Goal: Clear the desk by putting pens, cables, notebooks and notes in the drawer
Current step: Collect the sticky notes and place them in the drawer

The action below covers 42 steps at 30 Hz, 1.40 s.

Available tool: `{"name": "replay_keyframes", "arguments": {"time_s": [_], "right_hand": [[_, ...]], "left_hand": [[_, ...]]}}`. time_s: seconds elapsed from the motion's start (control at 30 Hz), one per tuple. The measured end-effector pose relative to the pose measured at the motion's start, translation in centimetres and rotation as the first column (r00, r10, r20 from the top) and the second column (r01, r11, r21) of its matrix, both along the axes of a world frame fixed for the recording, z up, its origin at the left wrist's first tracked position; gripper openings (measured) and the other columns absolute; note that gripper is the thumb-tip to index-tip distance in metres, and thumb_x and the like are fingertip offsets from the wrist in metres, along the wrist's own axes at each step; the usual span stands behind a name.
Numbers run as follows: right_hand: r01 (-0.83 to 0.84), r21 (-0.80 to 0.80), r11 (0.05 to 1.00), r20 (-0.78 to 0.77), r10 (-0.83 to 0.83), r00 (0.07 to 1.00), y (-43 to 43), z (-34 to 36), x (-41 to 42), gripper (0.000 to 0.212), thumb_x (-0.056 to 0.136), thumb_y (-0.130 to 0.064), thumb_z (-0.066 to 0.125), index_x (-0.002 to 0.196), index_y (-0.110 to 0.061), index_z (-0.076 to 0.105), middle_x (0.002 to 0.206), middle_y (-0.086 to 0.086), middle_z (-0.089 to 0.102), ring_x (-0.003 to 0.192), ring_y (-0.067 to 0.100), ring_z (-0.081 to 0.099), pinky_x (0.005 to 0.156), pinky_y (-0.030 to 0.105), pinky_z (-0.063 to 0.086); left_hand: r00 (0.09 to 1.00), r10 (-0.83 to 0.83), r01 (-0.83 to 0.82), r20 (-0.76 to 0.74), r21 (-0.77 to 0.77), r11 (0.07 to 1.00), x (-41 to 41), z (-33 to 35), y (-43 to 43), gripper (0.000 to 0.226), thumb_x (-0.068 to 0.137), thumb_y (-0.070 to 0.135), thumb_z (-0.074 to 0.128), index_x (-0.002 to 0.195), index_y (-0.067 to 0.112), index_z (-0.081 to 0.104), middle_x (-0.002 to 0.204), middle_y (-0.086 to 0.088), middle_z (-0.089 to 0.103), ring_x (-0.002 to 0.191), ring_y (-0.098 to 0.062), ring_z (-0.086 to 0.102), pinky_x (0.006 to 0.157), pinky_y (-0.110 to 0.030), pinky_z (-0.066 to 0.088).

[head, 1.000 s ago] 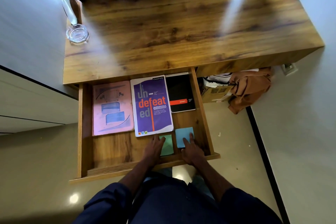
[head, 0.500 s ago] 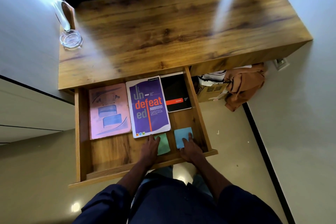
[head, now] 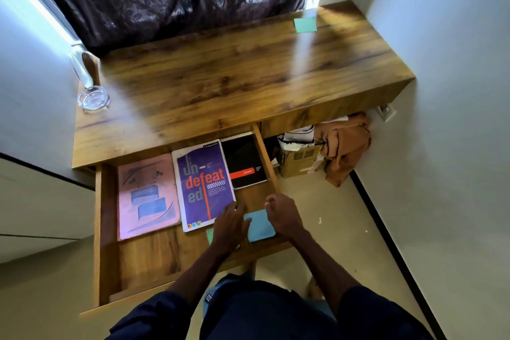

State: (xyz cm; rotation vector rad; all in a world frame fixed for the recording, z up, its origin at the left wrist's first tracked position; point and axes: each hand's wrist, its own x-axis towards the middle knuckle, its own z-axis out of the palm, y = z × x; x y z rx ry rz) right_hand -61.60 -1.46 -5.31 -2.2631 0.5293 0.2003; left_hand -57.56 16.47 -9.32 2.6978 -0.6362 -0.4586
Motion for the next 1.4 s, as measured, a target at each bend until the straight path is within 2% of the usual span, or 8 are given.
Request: {"name": "replay_keyframes", "arguments": {"time_s": [0.1, 0.27, 0.47, 0.67, 1.0, 1.17, 1.27, 1.4], "right_hand": [[0.064, 0.047, 0.997, 0.101, -0.068, 0.992, -3.7, 2.2, -0.6, 0.017, 0.094, -0.017, 0.057, 0.098, -0.008, 0.07, 0.095, 0.009, 0.071, 0.088, 0.023, 0.064, 0.081, 0.038, 0.053], [0.144, 0.058, 0.988, 0.198, -0.152, 0.968, -11.8, 5.1, -3.6, 0.019, 0.094, -0.017, 0.058, 0.107, -0.009, 0.07, 0.102, 0.007, 0.072, 0.094, 0.02, 0.064, 0.084, 0.031, 0.05], [0.195, 0.043, 0.98, 0.161, -0.2, 0.966, -21.1, 6.5, -8.3, 0.02, 0.093, -0.016, 0.059, 0.106, -0.009, 0.073, 0.103, 0.007, 0.074, 0.095, 0.021, 0.067, 0.087, 0.036, 0.055], [0.173, 0.002, 0.985, 0.136, -0.172, 0.976, -26.9, 7.6, -8.6, 0.014, 0.094, -0.015, 0.059, 0.096, -0.011, 0.072, 0.094, 0.003, 0.071, 0.086, 0.016, 0.063, 0.077, 0.028, 0.049], [0.134, 0.006, 0.991, 0.112, -0.134, 0.985, -33.9, 8.0, -1.0, 0.013, 0.091, -0.015, 0.059, 0.096, -0.014, 0.071, 0.094, 0.001, 0.071, 0.088, 0.017, 0.064, 0.085, 0.037, 0.055], [0.13, -0.07, 0.989, 0.122, -0.121, 0.985, -38.6, 8.1, 6.9, 0.016, 0.091, -0.016, 0.06, 0.099, -0.014, 0.074, 0.099, 0.001, 0.073, 0.091, 0.017, 0.064, 0.085, 0.03, 0.049], [0.092, -0.069, 0.993, 0.094, -0.086, 0.992, -41.1, 7.8, 12.1, 0.015, 0.092, -0.016, 0.059, 0.098, -0.013, 0.072, 0.1, 0.004, 0.073, 0.092, 0.021, 0.066, 0.085, 0.036, 0.055], [0.017, -0.052, 0.998, 0.095, -0.012, 0.995, -43.5, 7.6, 20.1, 0.013, 0.092, -0.017, 0.059, 0.098, -0.011, 0.069, 0.094, 0.004, 0.07, 0.088, 0.022, 0.065, 0.081, 0.042, 0.057]], "left_hand": [[0.997, 0.008, -0.002, 0.07, -0.095, 0.995, 0.1, 2.2, -4.3, 0.026, 0.09, 0.037, 0.066, 0.108, 0.02, 0.061, 0.106, 0.0, 0.063, 0.094, -0.018, 0.063, 0.071, -0.028, 0.052], [0.99, -0.013, 0.036, 0.144, -0.164, 0.986, -1.9, 4.4, -12.9, 0.017, 0.087, 0.029, 0.063, 0.1, 0.017, 0.062, 0.092, -0.006, 0.065, 0.081, -0.028, 0.064, 0.067, -0.036, 0.048], [0.989, -0.012, 0.042, 0.148, -0.198, 0.979, -5.1, 6.2, -21.3, 0.015, 0.088, 0.036, 0.061, 0.097, 0.025, 0.054, 0.088, 0.004, 0.06, 0.076, -0.016, 0.059, 0.066, -0.036, 0.054], [0.988, 0.019, 0.015, 0.15, -0.223, 0.975, -5.0, 7.5, -25.8, 0.013, 0.088, 0.036, 0.064, 0.095, 0.029, 0.055, 0.082, 0.011, 0.059, 0.07, -0.006, 0.058, 0.064, -0.032, 0.057], [0.979, 0.055, -0.01, 0.195, -0.222, 0.975, 3.1, 8.2, -32.8, 0.016, 0.087, 0.031, 0.069, 0.095, 0.023, 0.057, 0.089, 0.006, 0.06, 0.078, -0.014, 0.06, 0.064, -0.034, 0.055], [0.981, 0.067, -0.026, 0.184, -0.219, 0.975, 11.0, 7.6, -37.5, 0.024, 0.085, 0.029, 0.068, 0.106, 0.022, 0.059, 0.1, 0.003, 0.062, 0.089, -0.018, 0.062, 0.07, -0.035, 0.055], [0.978, 0.107, -0.067, 0.177, -0.222, 0.973, 16.2, 8.4, -39.8, 0.023, 0.087, 0.026, 0.07, 0.106, 0.019, 0.059, 0.1, 0.002, 0.061, 0.089, -0.018, 0.06, 0.073, -0.03, 0.051], [0.981, 0.116, -0.093, 0.158, -0.146, 0.985, 24.1, 8.8, -41.7, 0.028, 0.086, 0.025, 0.069, 0.11, 0.017, 0.058, 0.109, -0.002, 0.061, 0.099, -0.024, 0.061, 0.078, -0.038, 0.055]]}}
